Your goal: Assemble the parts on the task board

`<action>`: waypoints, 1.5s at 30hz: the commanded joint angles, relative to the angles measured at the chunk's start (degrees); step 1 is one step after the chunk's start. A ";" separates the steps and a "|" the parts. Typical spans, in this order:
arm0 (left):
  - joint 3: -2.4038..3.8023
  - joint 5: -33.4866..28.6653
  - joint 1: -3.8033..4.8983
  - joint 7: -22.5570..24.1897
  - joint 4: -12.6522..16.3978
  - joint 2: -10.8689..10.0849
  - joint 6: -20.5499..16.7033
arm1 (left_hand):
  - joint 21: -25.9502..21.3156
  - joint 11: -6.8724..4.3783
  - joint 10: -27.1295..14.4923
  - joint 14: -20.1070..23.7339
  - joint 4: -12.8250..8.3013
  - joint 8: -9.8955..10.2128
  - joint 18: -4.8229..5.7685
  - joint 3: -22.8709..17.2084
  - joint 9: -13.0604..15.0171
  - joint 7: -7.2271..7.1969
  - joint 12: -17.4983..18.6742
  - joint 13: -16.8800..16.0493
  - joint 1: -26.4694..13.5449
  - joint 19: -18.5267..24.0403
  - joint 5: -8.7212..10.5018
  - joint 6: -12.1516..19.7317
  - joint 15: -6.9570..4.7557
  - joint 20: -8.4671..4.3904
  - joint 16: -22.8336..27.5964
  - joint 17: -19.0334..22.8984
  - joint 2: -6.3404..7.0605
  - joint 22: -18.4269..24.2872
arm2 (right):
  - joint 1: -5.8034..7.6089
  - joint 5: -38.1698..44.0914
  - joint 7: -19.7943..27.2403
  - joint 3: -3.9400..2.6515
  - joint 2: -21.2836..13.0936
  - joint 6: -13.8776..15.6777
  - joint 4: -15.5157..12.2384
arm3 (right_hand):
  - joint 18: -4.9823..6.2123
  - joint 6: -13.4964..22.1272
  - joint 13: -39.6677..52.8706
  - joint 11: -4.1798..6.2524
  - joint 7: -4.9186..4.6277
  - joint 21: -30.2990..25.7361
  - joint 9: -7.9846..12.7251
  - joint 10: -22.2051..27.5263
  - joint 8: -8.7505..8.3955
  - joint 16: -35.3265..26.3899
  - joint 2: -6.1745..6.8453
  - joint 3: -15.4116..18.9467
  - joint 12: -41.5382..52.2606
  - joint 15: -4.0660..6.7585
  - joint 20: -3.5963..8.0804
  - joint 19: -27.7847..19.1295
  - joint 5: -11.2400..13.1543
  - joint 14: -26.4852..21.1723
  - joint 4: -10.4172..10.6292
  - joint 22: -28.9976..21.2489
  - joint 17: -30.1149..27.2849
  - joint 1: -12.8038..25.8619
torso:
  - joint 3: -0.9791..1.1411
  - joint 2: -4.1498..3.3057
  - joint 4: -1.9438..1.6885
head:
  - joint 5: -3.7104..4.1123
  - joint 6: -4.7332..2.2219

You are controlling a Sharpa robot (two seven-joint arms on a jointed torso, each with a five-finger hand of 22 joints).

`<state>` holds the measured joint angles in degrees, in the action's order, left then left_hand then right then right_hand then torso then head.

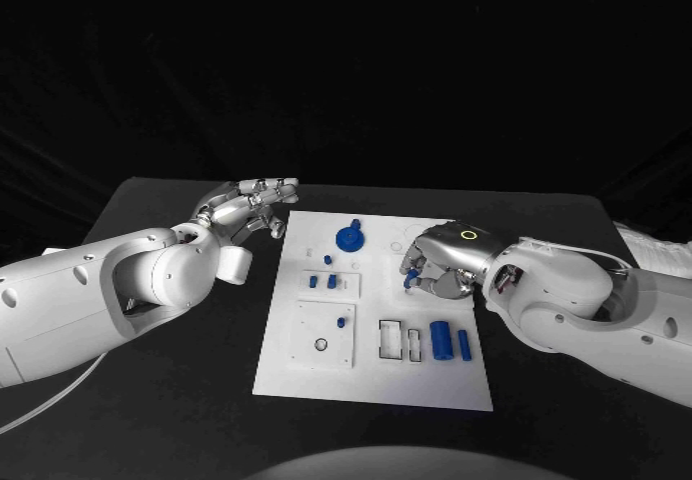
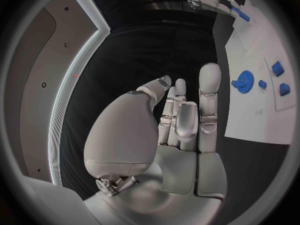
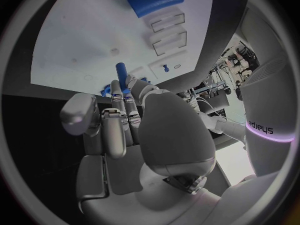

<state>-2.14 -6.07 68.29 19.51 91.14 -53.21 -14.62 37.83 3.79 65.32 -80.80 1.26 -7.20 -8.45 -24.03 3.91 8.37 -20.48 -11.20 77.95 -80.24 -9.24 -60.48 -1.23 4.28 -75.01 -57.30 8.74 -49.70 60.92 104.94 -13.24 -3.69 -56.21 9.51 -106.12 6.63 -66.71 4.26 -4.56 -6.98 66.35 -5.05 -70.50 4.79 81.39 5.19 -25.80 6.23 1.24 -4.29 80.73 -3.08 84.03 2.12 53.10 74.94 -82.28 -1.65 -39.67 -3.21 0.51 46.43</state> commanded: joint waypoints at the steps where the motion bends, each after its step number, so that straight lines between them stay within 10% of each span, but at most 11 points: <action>1: 0.03 0.20 0.01 0.30 0.02 0.16 0.79 | -0.32 0.03 -0.54 0.00 -0.23 -0.20 -0.67 0.17 -0.02 0.07 -0.35 -0.07 -0.01 -0.28 -0.21 0.27 0.22 0.13 -0.18 0.08 -0.54 0.05 | 0.34 -1.74 0.24 -0.06 0.04 0.96 -2.15 | 0.23 -0.40 0.02 1.54 -0.08 0.35 0.06 -1.93 0.12 0.22 -0.08 -0.29 -0.33 0.51 0.25 0.01 -0.16 3.55 -0.13 0.10 1.55 -0.43 | 0.03 -0.01 0.03 | -0.20 -0.12; 10: 0.03 0.20 0.01 0.35 -0.03 0.55 0.94 | -0.40 0.03 -0.64 0.01 -0.26 -0.22 -0.69 0.14 -0.02 0.07 -0.45 -0.11 0.03 -0.27 -0.22 0.29 0.23 0.14 -0.18 0.12 -0.62 0.11 | 0.08 -2.36 1.64 -0.07 4.76 1.59 -4.09 | 0.24 -0.37 0.00 1.49 -0.17 0.32 0.07 -1.90 0.03 0.19 0.00 -0.57 -0.53 0.48 0.26 -0.02 -0.22 3.54 -0.33 0.02 1.49 -0.44 | -0.07 -0.04 -0.14 | -0.93 -0.05; 24: 0.03 0.20 0.00 0.36 -0.07 0.94 1.08 | -0.40 0.03 -0.64 0.01 -0.26 -0.22 -0.69 0.14 -0.02 0.07 -0.45 -0.11 0.03 -0.27 -0.22 0.29 0.23 0.14 -0.18 0.12 -0.62 0.11 | -5.20 -1.48 4.47 1.12 14.84 0.26 1.45 | 0.25 -0.27 -0.01 1.38 -0.31 0.29 0.09 -1.86 -0.11 0.23 0.02 -1.01 -0.84 0.42 0.27 -0.06 -0.39 3.54 -0.66 -0.05 1.53 -0.45 | -0.04 -0.14 0.00 | -3.15 0.73; 45: 0.03 0.20 0.00 0.24 -0.23 1.08 1.23 | -0.40 0.03 -0.64 0.01 -0.26 -0.22 -0.69 0.14 -0.02 0.07 -0.45 -0.11 0.03 -0.27 -0.22 0.29 0.23 0.14 -0.18 0.12 -0.62 0.11 | -7.21 -1.42 5.26 1.59 18.15 -2.24 4.87 | 0.26 -0.21 -0.02 1.32 -0.39 0.28 0.10 -1.83 -0.18 0.23 0.03 -1.17 -0.98 0.38 0.27 -0.09 -0.45 3.53 -0.78 -0.09 1.52 -0.40 | 0.01 -0.13 0.04 | -3.83 1.50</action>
<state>-2.14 -6.07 68.28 19.52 90.89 -52.25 -14.52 37.62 3.78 64.90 -80.80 1.26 -7.20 -8.45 -24.02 3.91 8.36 -20.82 -11.25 77.95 -80.24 -9.24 -60.47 -1.23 4.28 -75.01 -57.24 8.74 -49.65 53.91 103.00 -8.50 -2.20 -38.15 9.10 -101.42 6.63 -66.89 4.15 -4.65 -7.18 66.35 -4.90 -70.60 4.49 81.34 5.19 -26.65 5.37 1.23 -4.30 80.73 -3.32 84.03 1.24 53.05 74.91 -82.28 -1.64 -39.81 -3.20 -3.30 47.91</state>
